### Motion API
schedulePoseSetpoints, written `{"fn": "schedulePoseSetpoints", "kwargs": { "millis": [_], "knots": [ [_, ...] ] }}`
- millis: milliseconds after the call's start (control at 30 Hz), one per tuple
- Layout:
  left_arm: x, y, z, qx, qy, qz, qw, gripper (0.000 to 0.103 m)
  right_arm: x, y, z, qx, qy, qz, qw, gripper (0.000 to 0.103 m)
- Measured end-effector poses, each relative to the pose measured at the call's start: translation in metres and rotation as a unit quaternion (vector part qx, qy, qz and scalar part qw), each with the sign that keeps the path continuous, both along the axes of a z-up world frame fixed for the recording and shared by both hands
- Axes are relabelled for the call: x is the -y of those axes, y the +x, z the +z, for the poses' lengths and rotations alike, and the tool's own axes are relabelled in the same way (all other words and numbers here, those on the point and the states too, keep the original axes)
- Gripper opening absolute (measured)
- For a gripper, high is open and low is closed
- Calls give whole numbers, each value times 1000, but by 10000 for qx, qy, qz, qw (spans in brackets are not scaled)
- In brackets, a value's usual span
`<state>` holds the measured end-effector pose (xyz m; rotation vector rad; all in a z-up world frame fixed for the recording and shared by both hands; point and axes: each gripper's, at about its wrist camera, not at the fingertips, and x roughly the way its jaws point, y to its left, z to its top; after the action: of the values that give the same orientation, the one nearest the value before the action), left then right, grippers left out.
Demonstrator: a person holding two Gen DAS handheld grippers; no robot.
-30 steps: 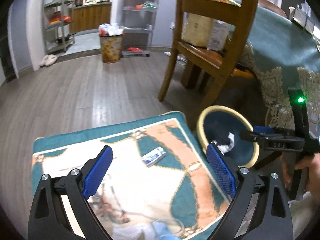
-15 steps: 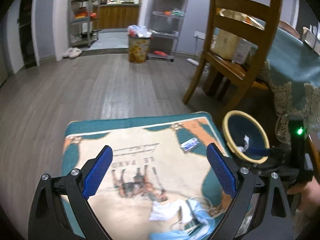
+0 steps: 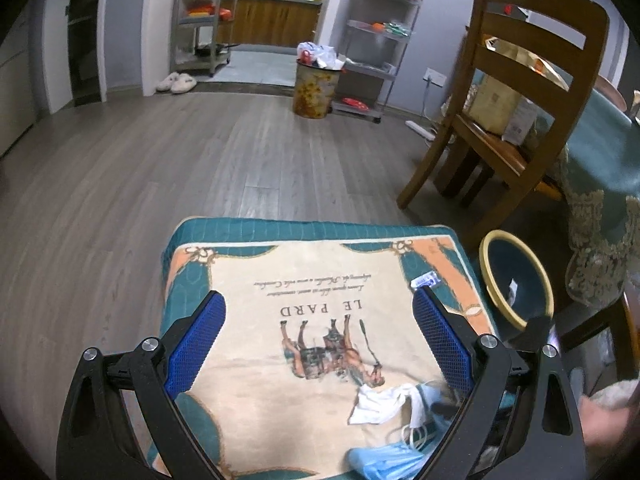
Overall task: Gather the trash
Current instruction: 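Grasp the blue face mask with the right gripper, then carry the blue mask toward the bin with the right gripper while the left grasps the white tissue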
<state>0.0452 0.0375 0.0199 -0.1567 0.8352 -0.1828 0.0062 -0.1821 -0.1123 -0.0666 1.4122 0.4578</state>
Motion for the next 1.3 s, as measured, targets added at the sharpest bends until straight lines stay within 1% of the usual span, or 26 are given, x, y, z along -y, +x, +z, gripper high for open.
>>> {"fn": "schedulePoseSetpoints", "kwargs": {
  "millis": [33,67,133,300,467,533,667,867,1067,1133,1200,1300],
  "knots": [
    [1,2,1,-5,-30,-11,10000,94,0,0,-4,-56,-56,61,10000,14],
    [2,2,1,-3,-44,-23,10000,94,2,1,-4,-53,-63,69,9999,8],
    [7,3,1,2,-41,-92,9999,94,7,5,3,29,73,-4,10000,4],
    [25,3,-4,-53,145,-324,9994,94,28,17,26,374,293,-385,9981,3],
    [34,4,-12,-157,194,-415,9988,94,51,30,54,758,390,-661,9942,3],
    [40,4,-16,-216,228,-482,9983,94,62,34,68,988,390,-750,9915,3],
    [52,6,-29,-409,257,-581,9971,94,86,44,87,1309,397,-1035,9852,3],
    [70,7,-49,-677,285,-741,9945,94,121,59,107,1672,331,-1380,9757,3],
    [88,1,-63,-824,464,-964,9908,94,151,67,113,1740,409,-1724,9687,3],
    [91,-5,-69,-873,489,-981,9901,94,152,68,111,1730,395,-1742,9686,3],
    [92,-10,-77,-958,431,-930,9901,94,152,69,110,1693,429,-1755,9689,3],
    [94,-14,-95,-1169,430,-815,9889,94,145,67,112,1720,444,-1701,9693,3]
  ]
}}
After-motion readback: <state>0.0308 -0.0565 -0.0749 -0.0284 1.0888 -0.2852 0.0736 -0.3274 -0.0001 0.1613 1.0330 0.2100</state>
